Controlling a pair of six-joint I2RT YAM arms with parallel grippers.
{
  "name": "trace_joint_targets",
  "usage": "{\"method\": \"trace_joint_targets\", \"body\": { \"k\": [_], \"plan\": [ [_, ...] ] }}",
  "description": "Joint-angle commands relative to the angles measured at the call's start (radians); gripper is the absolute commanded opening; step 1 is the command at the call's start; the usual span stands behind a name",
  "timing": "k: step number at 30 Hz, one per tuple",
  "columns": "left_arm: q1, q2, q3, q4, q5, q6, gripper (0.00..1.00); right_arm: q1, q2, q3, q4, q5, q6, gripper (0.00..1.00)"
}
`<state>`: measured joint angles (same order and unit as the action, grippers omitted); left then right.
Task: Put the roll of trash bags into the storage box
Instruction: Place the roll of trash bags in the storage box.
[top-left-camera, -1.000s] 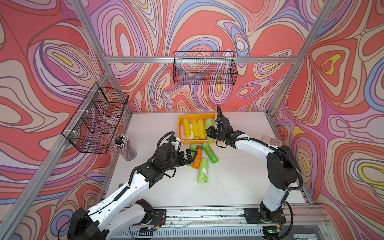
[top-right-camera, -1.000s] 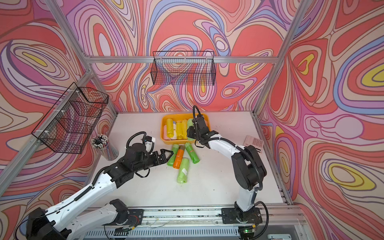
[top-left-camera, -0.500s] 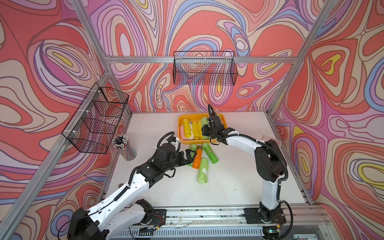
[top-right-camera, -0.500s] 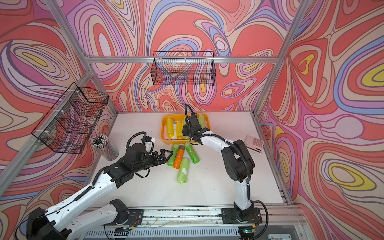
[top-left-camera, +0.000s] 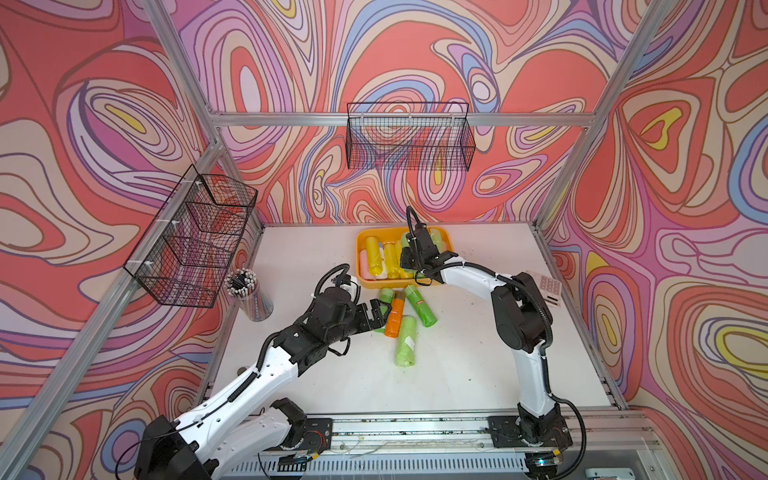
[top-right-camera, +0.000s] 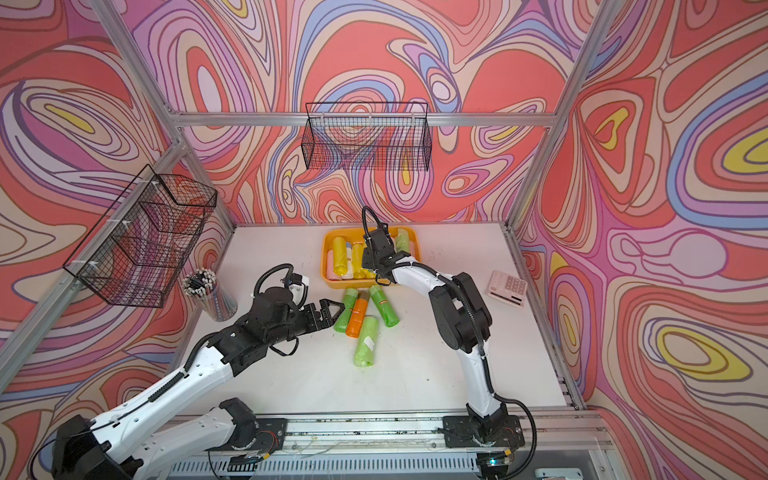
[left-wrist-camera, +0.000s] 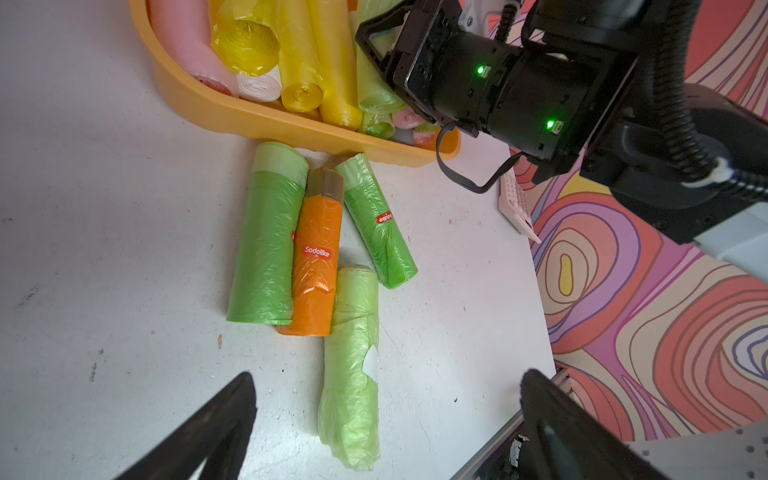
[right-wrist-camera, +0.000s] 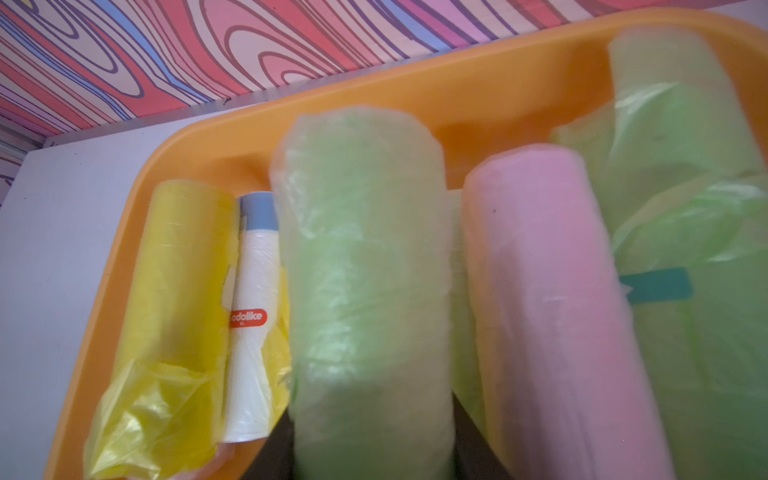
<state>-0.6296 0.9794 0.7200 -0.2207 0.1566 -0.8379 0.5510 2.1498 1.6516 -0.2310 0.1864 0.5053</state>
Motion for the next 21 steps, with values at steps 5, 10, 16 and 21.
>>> {"method": "trace_joint_targets", "body": {
  "k": [5,10,16,21],
  "plan": [
    [-0.005,0.002,-0.007,-0.016,-0.021,0.019,1.00,0.005,0.050,0.046,-0.002,0.074,-0.024,0.27],
    [-0.005,0.005,-0.007,-0.021,-0.025,0.028,1.00,0.005,0.063,0.049,-0.007,0.082,-0.025,0.33],
    [-0.005,0.000,-0.016,-0.021,-0.031,0.030,1.00,0.005,0.040,0.041,-0.008,0.086,-0.026,0.44],
    [-0.005,-0.005,-0.013,-0.027,-0.034,0.038,1.00,0.005,0.017,0.039,-0.018,0.106,-0.039,0.56]
  ]
}}
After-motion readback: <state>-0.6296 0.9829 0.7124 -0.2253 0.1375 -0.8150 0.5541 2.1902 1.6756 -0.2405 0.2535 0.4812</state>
